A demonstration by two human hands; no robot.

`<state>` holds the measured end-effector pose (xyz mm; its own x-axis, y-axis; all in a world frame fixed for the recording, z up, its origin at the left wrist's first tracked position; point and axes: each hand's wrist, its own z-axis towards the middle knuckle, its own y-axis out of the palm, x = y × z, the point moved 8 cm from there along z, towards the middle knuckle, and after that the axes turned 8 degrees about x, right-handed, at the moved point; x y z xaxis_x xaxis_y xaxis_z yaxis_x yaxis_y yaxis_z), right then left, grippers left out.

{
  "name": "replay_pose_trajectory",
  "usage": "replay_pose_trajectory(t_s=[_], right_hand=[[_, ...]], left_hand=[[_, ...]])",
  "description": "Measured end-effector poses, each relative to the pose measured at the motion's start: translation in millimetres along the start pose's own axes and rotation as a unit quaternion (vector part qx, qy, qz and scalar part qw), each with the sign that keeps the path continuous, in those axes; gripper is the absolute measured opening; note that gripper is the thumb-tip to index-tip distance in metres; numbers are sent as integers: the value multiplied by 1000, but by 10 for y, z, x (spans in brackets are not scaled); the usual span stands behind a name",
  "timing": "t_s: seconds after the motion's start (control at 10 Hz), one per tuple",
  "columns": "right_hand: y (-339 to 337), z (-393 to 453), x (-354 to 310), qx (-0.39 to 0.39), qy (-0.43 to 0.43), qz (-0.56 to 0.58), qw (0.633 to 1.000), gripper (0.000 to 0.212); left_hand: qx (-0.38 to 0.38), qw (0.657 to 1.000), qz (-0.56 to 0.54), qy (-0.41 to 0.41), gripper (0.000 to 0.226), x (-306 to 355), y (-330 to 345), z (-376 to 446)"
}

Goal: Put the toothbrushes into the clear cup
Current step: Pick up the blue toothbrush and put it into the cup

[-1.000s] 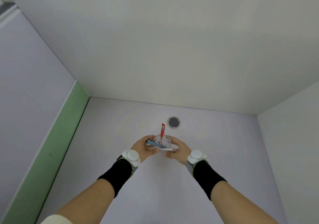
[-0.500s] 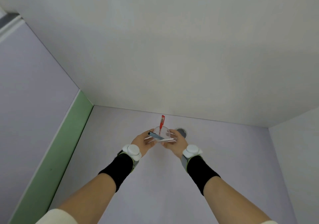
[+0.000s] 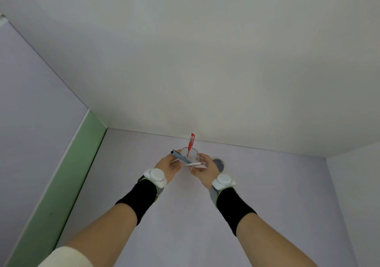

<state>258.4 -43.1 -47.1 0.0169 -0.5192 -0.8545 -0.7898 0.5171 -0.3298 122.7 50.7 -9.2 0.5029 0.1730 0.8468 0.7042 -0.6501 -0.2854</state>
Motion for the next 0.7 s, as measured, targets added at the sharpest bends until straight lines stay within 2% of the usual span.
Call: replay_pose_trajectory(t_s=[0.5,0.7], right_hand=[[27,-48,-56,-25,1,16,1000,59],[21,-32,-47,-28,11,14,999,69]], left_hand=[[21,999,2,-30,45,-47,-64,-62],[18,997,-64,-50,58,-49,-45,-51]])
